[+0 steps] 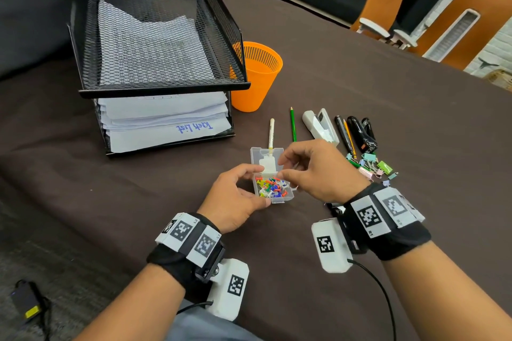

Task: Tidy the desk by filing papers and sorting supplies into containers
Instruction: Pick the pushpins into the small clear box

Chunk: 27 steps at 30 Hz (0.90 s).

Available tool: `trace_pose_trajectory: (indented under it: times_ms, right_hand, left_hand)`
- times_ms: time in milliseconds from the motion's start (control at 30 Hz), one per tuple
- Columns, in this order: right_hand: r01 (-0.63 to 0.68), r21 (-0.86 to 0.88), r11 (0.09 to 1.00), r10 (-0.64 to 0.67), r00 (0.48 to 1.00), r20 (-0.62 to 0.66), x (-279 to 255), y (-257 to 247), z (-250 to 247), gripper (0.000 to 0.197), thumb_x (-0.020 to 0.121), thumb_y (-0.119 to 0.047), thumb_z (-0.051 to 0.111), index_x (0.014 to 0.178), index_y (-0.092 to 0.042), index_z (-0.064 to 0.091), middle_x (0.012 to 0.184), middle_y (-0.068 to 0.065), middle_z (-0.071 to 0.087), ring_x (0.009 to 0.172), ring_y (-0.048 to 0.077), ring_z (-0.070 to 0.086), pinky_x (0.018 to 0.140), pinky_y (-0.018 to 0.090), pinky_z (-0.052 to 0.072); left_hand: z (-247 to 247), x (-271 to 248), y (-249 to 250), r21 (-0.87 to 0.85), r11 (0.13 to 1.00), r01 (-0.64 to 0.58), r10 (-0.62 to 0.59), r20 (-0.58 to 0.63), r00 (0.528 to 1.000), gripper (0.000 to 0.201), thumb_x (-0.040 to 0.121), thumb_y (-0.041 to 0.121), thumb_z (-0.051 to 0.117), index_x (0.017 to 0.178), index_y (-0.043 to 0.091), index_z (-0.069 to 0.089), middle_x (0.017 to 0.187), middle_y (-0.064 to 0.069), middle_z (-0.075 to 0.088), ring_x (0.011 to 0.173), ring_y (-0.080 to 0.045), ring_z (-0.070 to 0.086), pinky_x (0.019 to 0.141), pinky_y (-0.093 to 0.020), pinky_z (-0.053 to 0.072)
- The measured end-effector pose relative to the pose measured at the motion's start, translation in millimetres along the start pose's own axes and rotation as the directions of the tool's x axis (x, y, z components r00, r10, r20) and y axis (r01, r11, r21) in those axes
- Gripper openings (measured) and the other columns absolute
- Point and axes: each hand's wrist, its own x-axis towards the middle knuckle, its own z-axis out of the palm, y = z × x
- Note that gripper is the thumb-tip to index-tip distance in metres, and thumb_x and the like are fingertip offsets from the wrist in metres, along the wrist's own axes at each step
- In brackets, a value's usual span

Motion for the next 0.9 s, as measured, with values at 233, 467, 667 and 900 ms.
trace_pose_trajectory:
  times_ms: [233, 467, 667, 900]
  right_hand:
    - [-0.006, -0.013, 1.0, 0.005, 0.995, -0.096, -0.8, 4.3, -7.1, 0.005, 0.088, -0.023, 0.07, 0.084, -0.021, 0.068, 0.078, 0.0, 0.07, 0.063, 0.016, 0.068, 0.064, 0.03, 0.056]
    - [-0.163, -0.23, 0.959, 0.136, 0.982, -0.129, -19.9, 47.6, -28.9, 0.007, 0.084, -0.022, 0.073, 0.08, -0.027, 0.071, 0.071, -0.016, 0.066, 0.065, 0.004, 0.06, 0.066, 0.023, 0.046]
    - [-0.153, -0.646, 0.747, 0.301, 0.946, 0.124, -38.3, 66.6, -4.6, 0.031, 0.081, -0.019, 0.059, 0.108, -0.032, 0.068, 0.11, -0.006, 0.065, 0.105, 0.022, 0.062, 0.083, 0.03, 0.052]
    - [-0.119, -0.732, 0.671, 0.255, 0.964, 0.077, -35.6, 71.7, 6.6, 0.017, 0.081, -0.018, 0.053, 0.094, -0.023, 0.063, 0.104, 0.001, 0.06, 0.102, 0.026, 0.06, 0.072, 0.03, 0.044]
  left_hand:
    - [1.4, -1.8, 2.1, -0.021, 1.0, -0.009, 0.009, 0.005, 1.0, 0.059, 0.071, -0.003, 0.081, 0.118, 0.026, 0.06, 0.111, 0.008, 0.064, 0.061, -0.009, 0.069, 0.058, -0.02, 0.05]
    - [1.4, -0.9, 0.0, -0.029, 0.999, -0.017, 0.017, 0.006, 1.0, 0.058, 0.072, -0.004, 0.081, 0.116, 0.026, 0.06, 0.11, 0.01, 0.063, 0.058, -0.007, 0.067, 0.059, -0.02, 0.05]
    - [1.4, -1.0, 0.9, -0.032, 0.999, -0.025, 0.025, 0.013, 1.0, 0.057, 0.072, -0.007, 0.079, 0.118, 0.022, 0.06, 0.108, 0.01, 0.063, 0.053, -0.002, 0.064, 0.055, -0.015, 0.048]
    - [1.2, -1.8, 1.1, -0.014, 1.0, -0.019, 0.019, 0.001, 1.0, 0.058, 0.072, -0.005, 0.08, 0.118, 0.022, 0.061, 0.113, 0.004, 0.063, 0.052, -0.003, 0.063, 0.053, -0.014, 0.046]
